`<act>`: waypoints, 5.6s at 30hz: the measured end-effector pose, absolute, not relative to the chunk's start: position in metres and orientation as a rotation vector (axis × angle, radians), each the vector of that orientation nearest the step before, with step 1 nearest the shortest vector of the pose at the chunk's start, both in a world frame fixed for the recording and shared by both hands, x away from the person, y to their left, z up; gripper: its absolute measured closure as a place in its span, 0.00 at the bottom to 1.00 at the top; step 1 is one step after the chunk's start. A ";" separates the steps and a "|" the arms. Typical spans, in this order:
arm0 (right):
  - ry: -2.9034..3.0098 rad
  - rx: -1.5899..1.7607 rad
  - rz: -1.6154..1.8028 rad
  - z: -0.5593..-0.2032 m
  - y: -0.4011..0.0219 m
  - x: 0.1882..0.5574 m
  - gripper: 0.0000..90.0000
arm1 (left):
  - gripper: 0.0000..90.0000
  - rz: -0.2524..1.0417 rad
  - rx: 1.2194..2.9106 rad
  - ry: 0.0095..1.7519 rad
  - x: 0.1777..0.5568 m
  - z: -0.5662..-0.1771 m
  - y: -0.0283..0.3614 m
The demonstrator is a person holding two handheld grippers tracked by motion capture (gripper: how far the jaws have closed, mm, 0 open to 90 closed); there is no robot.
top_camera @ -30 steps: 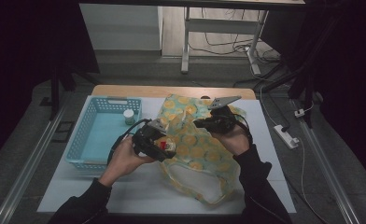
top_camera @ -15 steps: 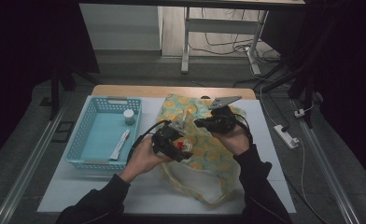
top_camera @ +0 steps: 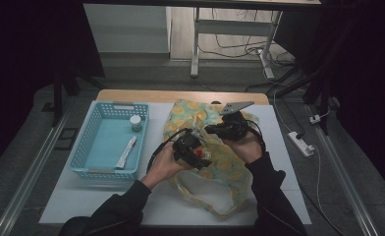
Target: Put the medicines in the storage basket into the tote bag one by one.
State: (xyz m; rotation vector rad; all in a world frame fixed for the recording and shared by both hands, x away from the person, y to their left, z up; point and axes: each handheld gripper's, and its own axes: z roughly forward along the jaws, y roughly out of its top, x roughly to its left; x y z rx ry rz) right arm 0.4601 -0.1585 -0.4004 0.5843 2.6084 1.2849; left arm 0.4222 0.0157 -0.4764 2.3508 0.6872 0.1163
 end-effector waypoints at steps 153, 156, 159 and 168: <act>2.626 0.622 1.268 -0.415 -0.157 0.466 0.99 | 0.00 0.323 2.148 1.271 0.409 -0.480 0.249; 2.626 0.624 1.270 -0.414 -0.157 0.466 0.99 | 0.00 0.301 2.159 1.289 0.414 -0.486 0.250; 2.626 0.622 1.270 -0.415 -0.157 0.466 0.99 | 0.00 0.282 2.183 1.314 0.418 -0.492 0.248; 2.627 0.619 1.269 -0.414 -0.156 0.465 0.99 | 0.00 0.221 2.287 1.375 0.426 -0.506 0.244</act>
